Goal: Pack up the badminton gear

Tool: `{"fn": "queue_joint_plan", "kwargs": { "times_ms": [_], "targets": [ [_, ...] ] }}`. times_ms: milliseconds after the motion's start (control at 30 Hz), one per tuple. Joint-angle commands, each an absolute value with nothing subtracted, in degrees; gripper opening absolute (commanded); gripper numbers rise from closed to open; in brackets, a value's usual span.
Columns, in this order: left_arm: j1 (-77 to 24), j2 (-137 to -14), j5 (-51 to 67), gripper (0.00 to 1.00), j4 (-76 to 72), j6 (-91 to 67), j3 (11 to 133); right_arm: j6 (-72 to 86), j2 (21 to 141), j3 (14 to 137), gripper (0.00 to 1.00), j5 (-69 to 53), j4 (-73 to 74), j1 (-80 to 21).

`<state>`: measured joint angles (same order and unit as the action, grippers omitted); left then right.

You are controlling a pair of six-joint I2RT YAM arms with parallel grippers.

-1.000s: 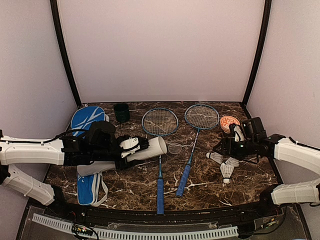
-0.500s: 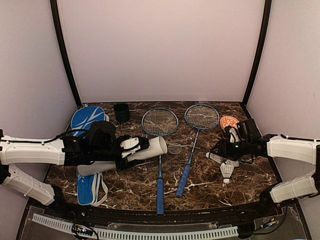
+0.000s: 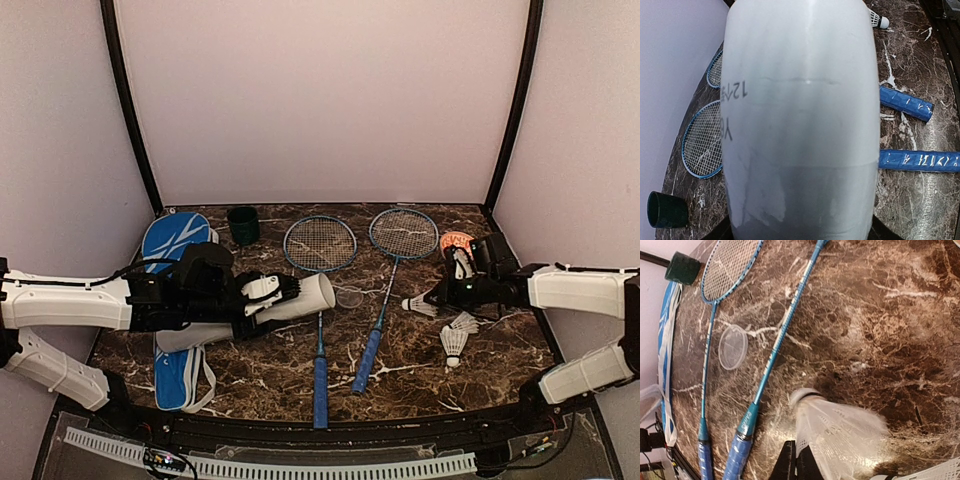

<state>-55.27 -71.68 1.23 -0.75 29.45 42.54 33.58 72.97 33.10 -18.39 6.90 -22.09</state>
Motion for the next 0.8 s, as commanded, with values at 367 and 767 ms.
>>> {"fn": "queue_joint_plan", "kwargs": {
  "times_ms": [367, 767],
  "targets": [
    [-55.20, -70.14, 3.51, 0.33, -3.20, 29.19, 42.79, 21.06, 61.82, 54.06, 0.00, -31.06, 15.81, -30.55],
    [-55.20, -70.62, 5.74, 0.33, -5.97, 26.78, 43.65, 16.07, 66.33, 64.93, 0.00, -26.07, 24.38, -48.49]
  ]
}}
